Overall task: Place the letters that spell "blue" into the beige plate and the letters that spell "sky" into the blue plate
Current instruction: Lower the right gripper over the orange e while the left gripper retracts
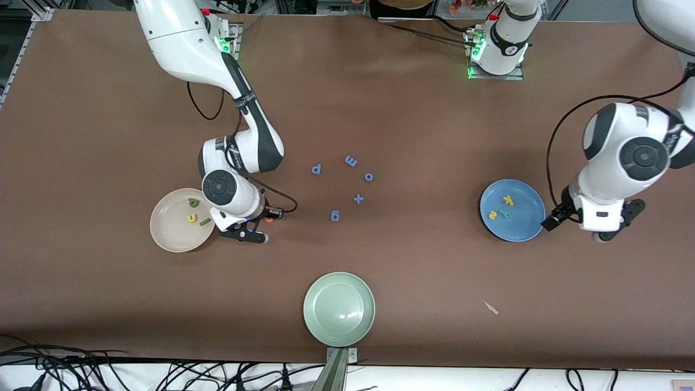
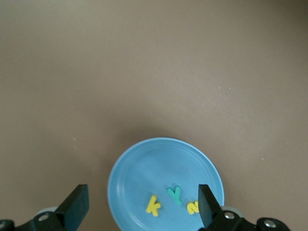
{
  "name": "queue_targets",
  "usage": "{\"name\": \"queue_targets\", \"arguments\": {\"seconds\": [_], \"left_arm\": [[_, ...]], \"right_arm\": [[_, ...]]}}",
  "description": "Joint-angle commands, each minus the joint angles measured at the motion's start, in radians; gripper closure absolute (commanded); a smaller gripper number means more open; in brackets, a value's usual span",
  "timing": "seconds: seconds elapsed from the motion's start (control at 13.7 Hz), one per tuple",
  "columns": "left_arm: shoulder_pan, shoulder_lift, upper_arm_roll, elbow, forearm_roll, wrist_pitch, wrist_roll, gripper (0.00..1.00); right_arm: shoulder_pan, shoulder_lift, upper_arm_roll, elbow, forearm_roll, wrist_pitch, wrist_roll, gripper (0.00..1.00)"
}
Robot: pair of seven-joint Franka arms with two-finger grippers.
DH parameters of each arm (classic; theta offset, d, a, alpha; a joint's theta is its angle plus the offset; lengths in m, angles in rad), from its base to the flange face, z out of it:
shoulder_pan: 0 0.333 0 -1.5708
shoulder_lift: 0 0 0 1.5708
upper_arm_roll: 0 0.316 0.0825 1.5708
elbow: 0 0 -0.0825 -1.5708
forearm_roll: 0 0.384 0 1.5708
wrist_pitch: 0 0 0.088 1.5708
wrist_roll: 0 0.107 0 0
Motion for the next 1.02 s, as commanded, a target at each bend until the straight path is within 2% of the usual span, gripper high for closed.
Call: {"name": "queue_targets", "arguments": {"seconds": [0.0,0.07,0.22,0.29,0.44,0.58,0.73,0.8,0.88,0.95], "left_arm": [[0.007,-0.005,-0.002,0.166,-0.093,-0.177,0.237,0.0],[0.019,-0.005,0.005,0.209,-0.156,-0.196,0.304,0.0],[0.079,-0.013,-0.007,0.245,-0.209,-0.216,0.402,0.0],[0.087,-0.016,-0.005,0.3,-0.241,-0.272,0.421,0.0],[0.081,-0.016,-0.001,0.439,-0.241,-0.427,0.424,0.0],[0.088,-0.011,0.005,0.525,-0.241,-0.498,0.503,0.0],[0.085,-0.011,0.01,0.558,-0.243,-0.541,0.548,0.0],[0.069,-0.008,0.028,0.578,-0.238,-0.544,0.554,0.0],[0.008,-0.011,0.078,0.587,-0.239,-0.564,0.583,0.0],[-0.087,-0.014,0.194,0.59,-0.25,-0.603,0.637,0.0]], "right_arm": [[0.022,-0.001,-0.005,-0.035,0.019,0.05,0.008,0.5],[0.022,-0.001,-0.005,-0.035,0.019,0.052,0.008,0.5],[0.022,-0.001,-0.005,-0.049,0.018,0.068,0.008,0.5],[0.022,-0.001,-0.005,-0.058,0.018,0.078,0.006,0.5],[0.022,-0.001,-0.007,-0.061,0.007,0.079,0.005,0.51],[0.02,-0.001,-0.008,-0.061,0.007,0.079,-0.002,0.53],[0.02,-0.001,-0.008,-0.061,0.007,0.079,-0.003,0.66],[0.019,-0.003,-0.01,-0.059,0.007,0.078,-0.006,0.74],[0.017,-0.004,-0.01,-0.059,0.007,0.076,-0.009,0.8],[0.017,-0.004,-0.011,-0.058,0.007,0.073,-0.011,0.81]]}}
